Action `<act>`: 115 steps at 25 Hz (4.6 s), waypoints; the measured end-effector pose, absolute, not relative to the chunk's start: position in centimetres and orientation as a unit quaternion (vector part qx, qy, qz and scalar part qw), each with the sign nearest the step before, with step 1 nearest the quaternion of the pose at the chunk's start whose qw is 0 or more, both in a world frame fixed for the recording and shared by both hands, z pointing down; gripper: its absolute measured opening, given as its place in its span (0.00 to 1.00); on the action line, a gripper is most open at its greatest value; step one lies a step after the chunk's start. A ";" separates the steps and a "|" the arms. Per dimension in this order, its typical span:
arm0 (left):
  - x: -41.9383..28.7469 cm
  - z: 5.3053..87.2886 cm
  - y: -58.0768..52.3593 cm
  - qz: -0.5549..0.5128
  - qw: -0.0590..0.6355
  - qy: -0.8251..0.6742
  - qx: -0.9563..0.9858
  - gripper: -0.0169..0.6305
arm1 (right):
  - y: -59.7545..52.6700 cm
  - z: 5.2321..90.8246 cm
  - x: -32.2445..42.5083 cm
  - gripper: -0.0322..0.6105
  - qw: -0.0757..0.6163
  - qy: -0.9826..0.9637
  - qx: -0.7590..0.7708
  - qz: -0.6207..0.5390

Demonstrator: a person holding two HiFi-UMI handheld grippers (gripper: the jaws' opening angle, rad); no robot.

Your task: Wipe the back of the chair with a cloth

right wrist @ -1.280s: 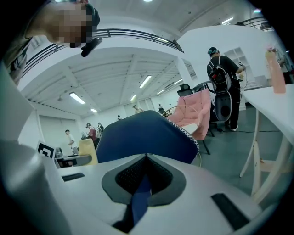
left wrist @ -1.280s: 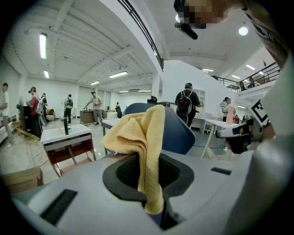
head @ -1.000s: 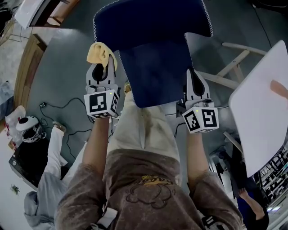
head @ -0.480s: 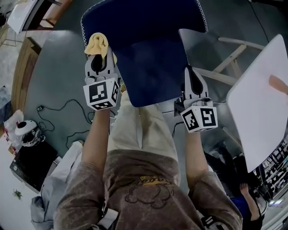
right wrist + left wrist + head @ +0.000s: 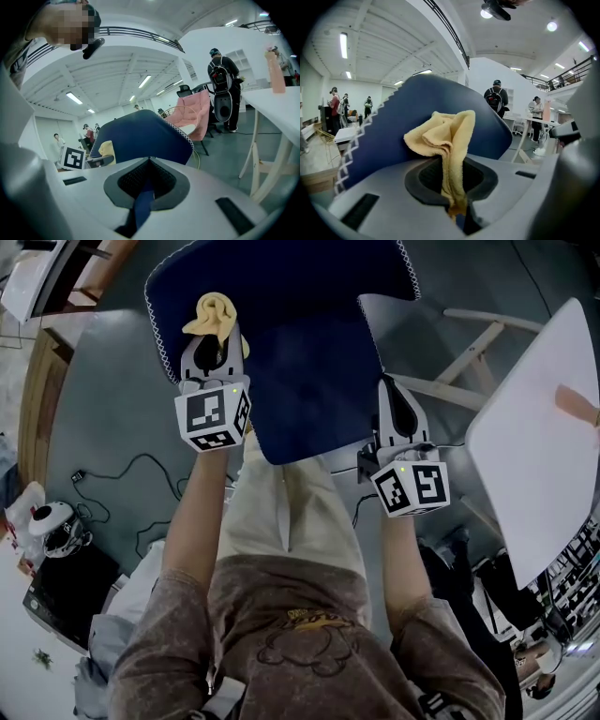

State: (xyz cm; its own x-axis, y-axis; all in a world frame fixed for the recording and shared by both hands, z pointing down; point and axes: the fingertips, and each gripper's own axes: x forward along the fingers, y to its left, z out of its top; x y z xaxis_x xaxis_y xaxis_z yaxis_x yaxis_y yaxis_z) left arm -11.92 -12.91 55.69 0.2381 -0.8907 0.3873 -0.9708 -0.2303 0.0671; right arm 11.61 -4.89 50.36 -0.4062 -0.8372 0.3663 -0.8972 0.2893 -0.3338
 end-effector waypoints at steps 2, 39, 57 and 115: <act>-10.5 56.0 -13.6 0.136 0.146 -0.585 0.786 0.11 | -4.5 50.3 11.7 0.09 0.060 -0.798 0.545 0.249; 13.9 58.2 -17.5 0.090 0.169 -0.282 0.940 0.11 | -4.4 51.7 15.3 0.09 0.068 -0.764 0.585 0.262; -8.5 61.5 -7.7 0.163 0.156 -0.483 0.846 0.11 | -6.2 51.9 9.6 0.09 0.069 -0.802 0.533 0.260; 12.9 73.9 -19.2 0.202 0.220 -0.380 0.875 0.11 | -4.4 54.6 14.5 0.09 0.094 -0.787 0.541 0.280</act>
